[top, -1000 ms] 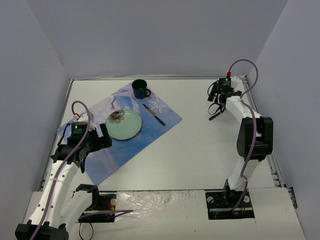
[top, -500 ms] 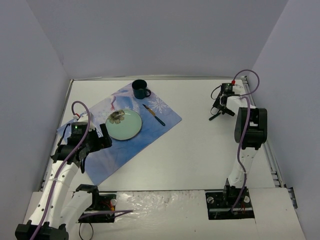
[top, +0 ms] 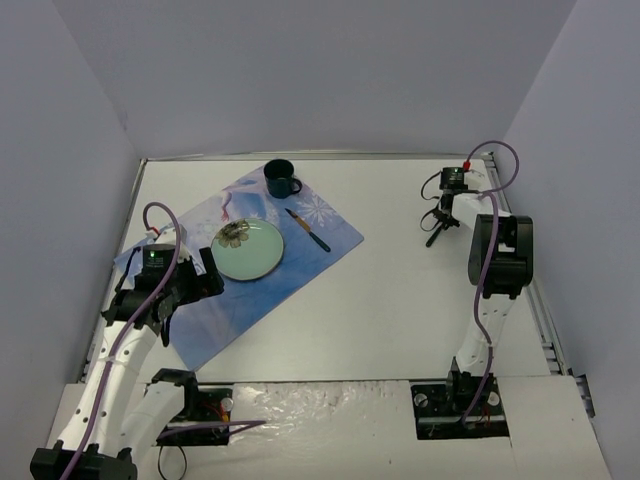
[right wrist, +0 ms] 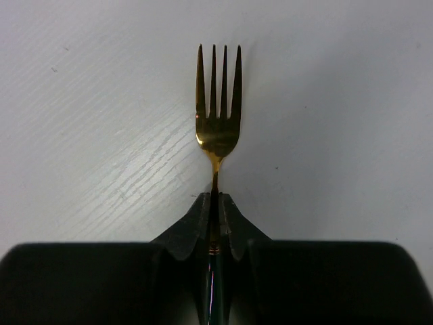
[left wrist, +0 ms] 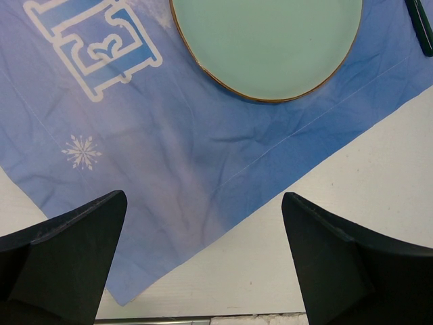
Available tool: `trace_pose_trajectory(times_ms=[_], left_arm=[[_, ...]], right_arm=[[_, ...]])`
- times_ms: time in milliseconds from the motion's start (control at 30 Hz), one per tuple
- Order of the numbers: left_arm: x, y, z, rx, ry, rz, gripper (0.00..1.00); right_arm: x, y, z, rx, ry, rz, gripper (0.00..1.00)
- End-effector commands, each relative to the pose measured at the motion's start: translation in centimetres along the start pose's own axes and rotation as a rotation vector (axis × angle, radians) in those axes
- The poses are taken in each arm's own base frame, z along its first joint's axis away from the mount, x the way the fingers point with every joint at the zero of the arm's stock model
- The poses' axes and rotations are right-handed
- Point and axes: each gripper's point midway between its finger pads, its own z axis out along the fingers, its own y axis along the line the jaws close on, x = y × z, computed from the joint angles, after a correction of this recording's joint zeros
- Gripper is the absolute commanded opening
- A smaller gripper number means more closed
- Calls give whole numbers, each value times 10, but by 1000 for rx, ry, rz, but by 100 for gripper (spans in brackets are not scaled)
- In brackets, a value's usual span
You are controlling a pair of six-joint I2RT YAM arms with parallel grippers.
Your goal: Set the dinner table for one person
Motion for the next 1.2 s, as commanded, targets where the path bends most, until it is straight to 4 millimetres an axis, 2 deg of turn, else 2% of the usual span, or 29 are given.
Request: trace_pose_trajectory(times_ms=[0,100,133,233,333,400,433,500,533,567,600,767,833,900,967,1033,1100,1167], left_arm=[[-14,-5,-3,15,-48,-5,97],[-14,-7,-4,24,-52,-2,97],[-14,-7,-4,27,-53,-1,97],[-15,-9,-4,39,-54,1,97],[-14,-10,-3,45,-49,1,97],[-14,-11,-4,47,-49,1,97],[-14,-11,-4,47,-48,1,97],[-13,-11,-3,48,-44,1,97],[-14,-11,-4,49,-46,0,97],[-14,-11,-4,49,-46,-1,97],[-14,-11,-4,49,-50,-1,97],[-16,-8,-8,29,-61,-9,97],[-14,-3,-12,-1,-52,-20,97],[-24,3,-23,-51,-87,-36,97],[-34,10,-40,-101,-127,-49,97],[-41,12,-53,-121,-157,-67,97],[-45,15,-71,-139,-172,-73,97],[-55,15,-88,-149,-204,-73,97]], right_arm=[[8,1,-16,-12,0,-25,0],[9,1,-30,-17,-16,-47,0],[12,6,-39,-32,-22,-61,0],[24,25,-69,-86,-42,-111,0],[32,41,-108,-149,-84,-145,0],[52,45,-124,-182,-72,-172,0],[55,47,-128,-190,-74,-176,0],[79,61,-157,-251,-81,-207,0],[87,74,-175,-302,-95,-230,0],[88,75,-177,-308,-96,-226,0],[97,83,-190,-338,-102,-240,0],[153,137,-260,-542,-116,-369,0],[167,155,-281,-609,-132,-446,0],[175,183,-305,-692,-160,-493,0],[192,211,-332,-784,-174,-579,0],[206,230,-348,-847,-174,-634,0],[231,252,-361,-908,-168,-716,0],[246,269,-374,-960,-168,-758,0]])
